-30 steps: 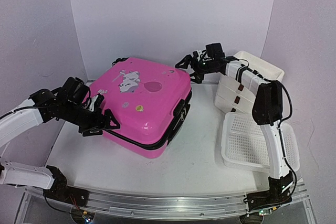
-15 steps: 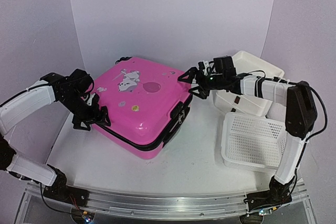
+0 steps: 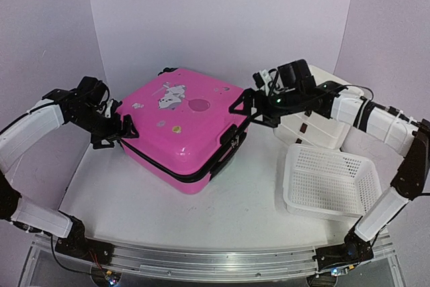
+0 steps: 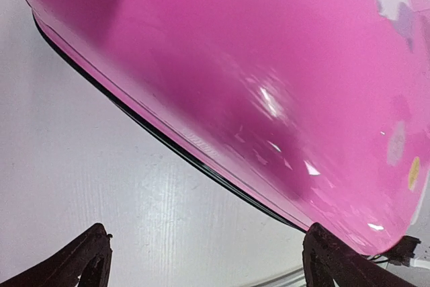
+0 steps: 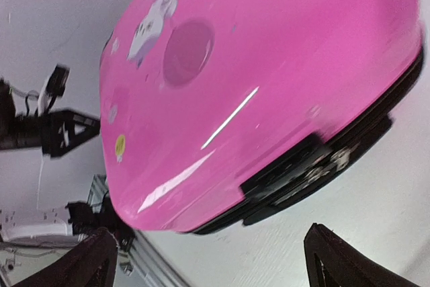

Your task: Open, take out, and arrange the luggage

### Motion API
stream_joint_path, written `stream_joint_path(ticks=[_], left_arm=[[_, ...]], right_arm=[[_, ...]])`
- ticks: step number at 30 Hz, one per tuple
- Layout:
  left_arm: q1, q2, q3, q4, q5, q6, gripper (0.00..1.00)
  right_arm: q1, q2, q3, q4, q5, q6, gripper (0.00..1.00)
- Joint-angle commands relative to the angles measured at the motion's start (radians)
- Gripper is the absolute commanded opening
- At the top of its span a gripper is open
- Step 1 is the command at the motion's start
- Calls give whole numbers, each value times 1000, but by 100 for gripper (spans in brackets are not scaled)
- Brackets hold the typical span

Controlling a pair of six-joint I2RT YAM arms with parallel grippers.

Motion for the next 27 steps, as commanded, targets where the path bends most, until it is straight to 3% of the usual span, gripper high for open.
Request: stream_joint_path(ticks=[1, 5, 9, 16, 22, 27], left_arm=[[-4, -154, -85, 115, 151, -59, 99], [-12, -250, -150, 137, 262, -105, 100], [-79, -289, -210, 168, 224, -158, 98], [-204, -209, -250, 274, 169, -209, 80], [-205, -141, -224, 272, 66, -166, 75], [-194, -109, -185, 185, -117, -127, 85]], right_arm=[[-160, 77, 157, -90, 74, -81, 98], [-233, 296, 401, -90, -17, -70, 98], [-240, 502, 643, -91, -55, -45, 98], [-242, 751, 916, -91, -171, -30, 98], [-207, 755, 864, -1, -393, 42, 98], [-146, 679, 659, 208, -553, 162, 98]])
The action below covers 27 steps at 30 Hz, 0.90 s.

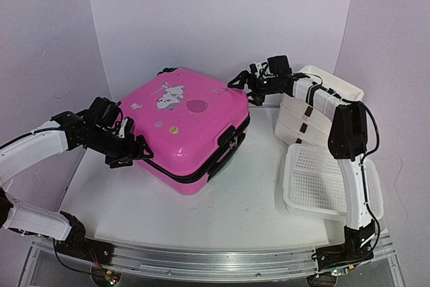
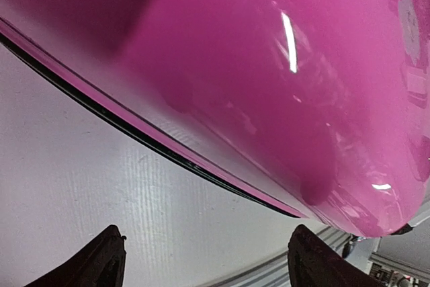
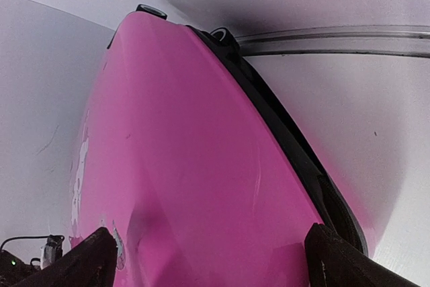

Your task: Open, take out, and arrange the luggage

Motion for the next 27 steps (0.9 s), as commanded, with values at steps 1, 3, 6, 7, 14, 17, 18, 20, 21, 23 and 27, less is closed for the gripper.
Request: stream_joint_path(ticks=[1, 3, 6, 7, 14, 17, 18, 20, 21, 23, 27], left_arm=[[26, 18, 71, -40, -177, 45, 87], [66, 17, 64, -55, -168, 54, 88], [145, -6, 51, -75, -157, 76, 89], [166, -26, 49, -82, -163, 83, 91], [213, -44, 105, -138, -230, 157, 99], [220, -28, 140, -162, -284, 166, 99], [224, -27, 148, -170, -303, 168, 99], [227, -36, 164, -192, -347, 169, 99], [229, -47, 168, -204, -374, 165, 100], [230, -79, 172, -233, -403, 152, 99], [230, -185, 163, -250, -350, 121, 99]], right_arm=[[134, -92, -149, 193, -323, 129, 98], [167, -138, -231, 209, -312, 126, 98], [216, -225, -370, 229, -271, 128, 98], [230, -253, -415, 236, -251, 133, 98], [346, -454, -678, 330, -135, 154, 98], [393, -497, -720, 319, -127, 141, 98], [408, -519, -734, 299, -114, 126, 98], [418, -579, -775, 203, -29, 72, 98], [420, -615, -795, 139, 34, 40, 98], [428, -686, -820, -17, 202, -34, 98], [438, -826, -941, -113, 416, -81, 98]])
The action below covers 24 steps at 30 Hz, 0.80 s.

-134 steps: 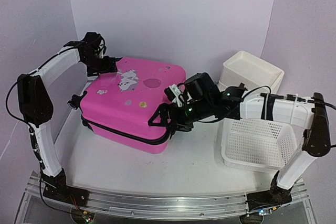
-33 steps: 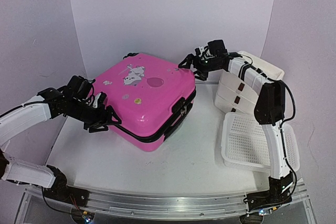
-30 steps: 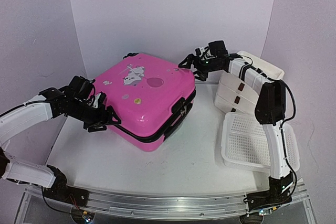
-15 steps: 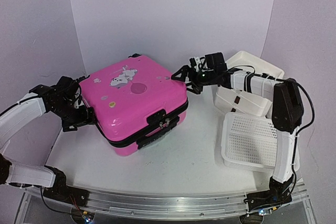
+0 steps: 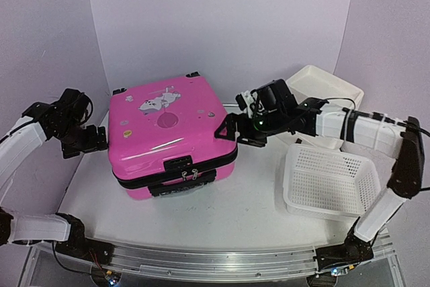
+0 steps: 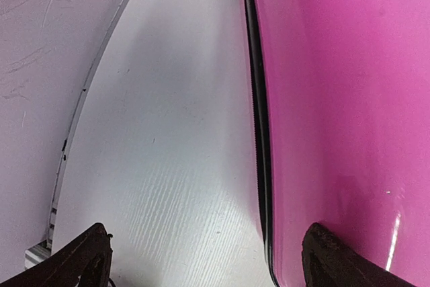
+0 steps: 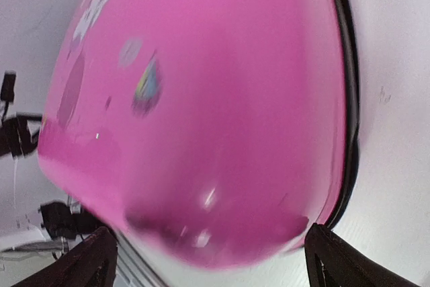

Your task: Open, take out, and arrange the luggage

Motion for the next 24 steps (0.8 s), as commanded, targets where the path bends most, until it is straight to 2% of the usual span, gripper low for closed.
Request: stream_joint_path(ticks=[1, 5, 9, 14, 21, 24], left_arm=[[-23, -123, 48, 91, 143, -23, 100], [-23, -155, 59, 98, 372, -28, 100], [-24, -165, 42, 138, 559, -46, 99], [-26, -230, 8, 200, 651, -71, 99], [-33, -313, -65, 274, 750, -76, 99], [-33, -337, -79, 281, 773, -69, 99]], right_arm=[[84, -184, -124, -189, 109, -90, 98], [172, -220, -224, -94, 212, -120, 95], [264, -187, -318, 155, 320, -91, 89], [372, -73, -352, 397, 476, -142, 78], [441, 91, -395, 726, 580, -210, 62], [462, 140, -386, 806, 639, -230, 56]])
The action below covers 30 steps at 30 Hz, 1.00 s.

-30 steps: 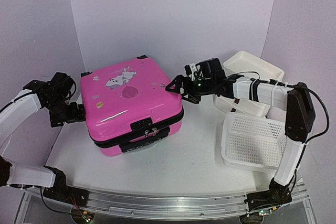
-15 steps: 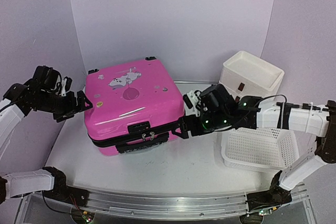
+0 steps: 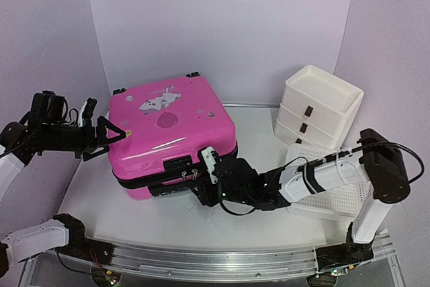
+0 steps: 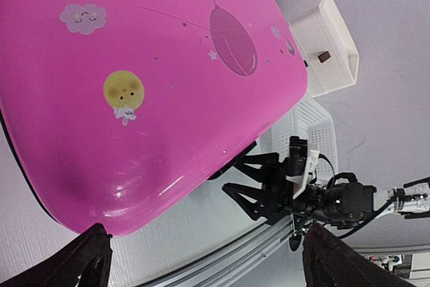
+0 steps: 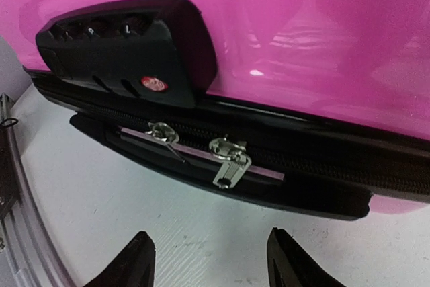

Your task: Open, take out, and arrange the luggage

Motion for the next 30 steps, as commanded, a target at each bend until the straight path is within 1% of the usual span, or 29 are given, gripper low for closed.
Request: stream_joint_path(ticks=[1, 3, 5, 7, 11, 15, 22, 26, 30], left_arm=[[-5, -46, -16, 79, 87, 2, 99], [-5, -59, -24, 81, 111, 10, 99], [-5, -78, -32, 80, 122, 18, 100], [-5, -101, -37, 80, 130, 21, 100], [-5, -138, -51, 80, 144, 26, 99], [-5, -158, -68, 80, 151, 34, 99], [-5, -189, -82, 77, 164, 38, 99], [-5, -198, -83, 72, 168, 36, 100], [-5, -201, -76, 70, 166, 37, 99]], right_arm=[[29, 59, 11, 254, 159, -52, 52], [31, 80, 16, 270, 206, -41, 44], [29, 92, 14, 280, 252, -20, 39], [30, 105, 8, 296, 276, -3, 38], [30, 124, 25, 311, 245, 2, 38], [29, 153, 38, 317, 289, 29, 38], [30, 204, 78, 363, 289, 48, 35], [30, 224, 103, 371, 304, 70, 26], [32, 246, 136, 376, 298, 86, 20]])
